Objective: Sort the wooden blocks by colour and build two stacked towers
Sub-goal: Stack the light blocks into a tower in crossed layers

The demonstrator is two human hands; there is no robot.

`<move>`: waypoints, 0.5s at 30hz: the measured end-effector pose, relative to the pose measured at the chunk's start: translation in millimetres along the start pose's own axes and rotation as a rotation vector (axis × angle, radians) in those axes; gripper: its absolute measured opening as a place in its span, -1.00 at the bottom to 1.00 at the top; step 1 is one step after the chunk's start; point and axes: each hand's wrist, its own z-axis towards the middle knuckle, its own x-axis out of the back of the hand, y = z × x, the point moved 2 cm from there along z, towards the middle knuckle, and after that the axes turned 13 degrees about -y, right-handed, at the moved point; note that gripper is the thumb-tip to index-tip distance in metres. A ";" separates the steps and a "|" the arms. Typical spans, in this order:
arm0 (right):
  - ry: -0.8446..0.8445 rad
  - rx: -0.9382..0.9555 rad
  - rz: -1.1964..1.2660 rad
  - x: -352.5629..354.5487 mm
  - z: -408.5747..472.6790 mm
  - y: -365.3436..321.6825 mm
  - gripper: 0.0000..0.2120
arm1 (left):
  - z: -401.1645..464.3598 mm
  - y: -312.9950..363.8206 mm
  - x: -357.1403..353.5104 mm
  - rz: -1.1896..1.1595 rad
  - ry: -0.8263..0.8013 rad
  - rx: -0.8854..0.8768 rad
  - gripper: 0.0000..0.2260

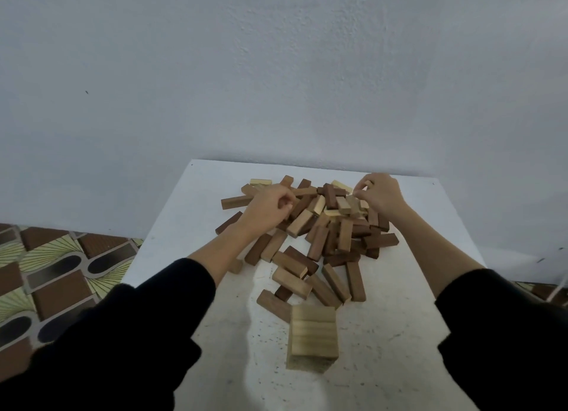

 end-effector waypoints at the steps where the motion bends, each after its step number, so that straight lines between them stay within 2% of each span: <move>1: -0.020 -0.026 -0.029 0.1 4.6 3.8 -0.92 | 8.0 1.9 -1.6 0.038 -0.008 -0.006 -0.88; 7: -0.053 -0.172 -0.195 1.1 32.3 18.4 -0.81 | 56.0 14.5 -15.9 0.297 -0.108 -0.041 -0.89; 10: -0.146 -0.239 -0.264 2.4 41.0 23.1 -0.85 | 73.6 18.1 -18.5 0.430 -0.152 0.008 -0.88; 12: -0.222 -0.243 -0.260 0.2 43.9 26.4 -0.88 | 81.7 18.3 -21.9 0.491 -0.209 0.035 -0.81; 15: -0.242 -0.218 -0.193 -2.2 47.9 30.3 -0.63 | 86.1 21.3 -28.6 0.564 -0.261 0.063 -0.67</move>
